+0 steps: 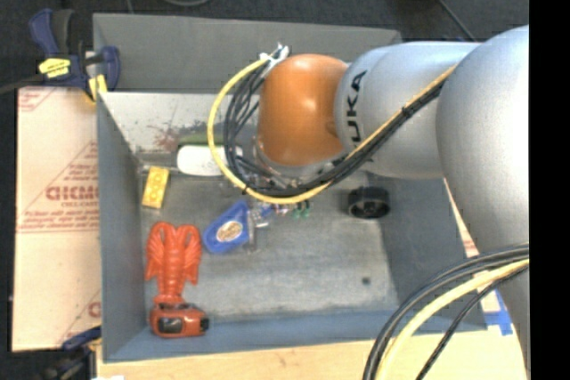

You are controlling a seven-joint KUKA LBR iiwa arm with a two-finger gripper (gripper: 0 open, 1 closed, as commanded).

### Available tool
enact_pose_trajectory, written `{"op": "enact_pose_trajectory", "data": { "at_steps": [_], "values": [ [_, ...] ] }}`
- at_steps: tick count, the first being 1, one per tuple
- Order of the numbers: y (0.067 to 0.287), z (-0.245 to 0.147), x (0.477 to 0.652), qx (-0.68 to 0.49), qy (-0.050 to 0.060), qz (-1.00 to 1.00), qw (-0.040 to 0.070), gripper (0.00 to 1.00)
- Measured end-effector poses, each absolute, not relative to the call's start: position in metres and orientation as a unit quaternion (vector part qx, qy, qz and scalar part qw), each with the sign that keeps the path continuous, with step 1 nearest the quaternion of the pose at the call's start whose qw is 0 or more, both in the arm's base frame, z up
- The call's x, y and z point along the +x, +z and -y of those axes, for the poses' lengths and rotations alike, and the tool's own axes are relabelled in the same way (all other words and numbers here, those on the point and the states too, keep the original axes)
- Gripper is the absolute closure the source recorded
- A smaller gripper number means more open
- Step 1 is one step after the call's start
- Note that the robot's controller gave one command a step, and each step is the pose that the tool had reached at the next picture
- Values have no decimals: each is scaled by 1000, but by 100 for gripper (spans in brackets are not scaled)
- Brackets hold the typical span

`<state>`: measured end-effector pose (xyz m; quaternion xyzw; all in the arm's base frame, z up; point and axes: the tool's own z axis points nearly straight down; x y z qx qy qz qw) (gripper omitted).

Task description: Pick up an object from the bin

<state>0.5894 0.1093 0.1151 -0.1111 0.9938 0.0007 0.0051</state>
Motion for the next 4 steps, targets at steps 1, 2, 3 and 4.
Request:
{"op": "enact_pose_trajectory", "data": {
  "at_steps": [1, 2, 3, 4],
  "values": [
    [105, -77, 595, -152, 0, -988, -1, 0],
    [71, -91, 584, -127, 1, -992, 2, 100],
    [71, -91, 584, -126, 1, -992, 1, 100],
    [71, -91, 584, -124, 1, -992, 1, 100]
  ]
}}
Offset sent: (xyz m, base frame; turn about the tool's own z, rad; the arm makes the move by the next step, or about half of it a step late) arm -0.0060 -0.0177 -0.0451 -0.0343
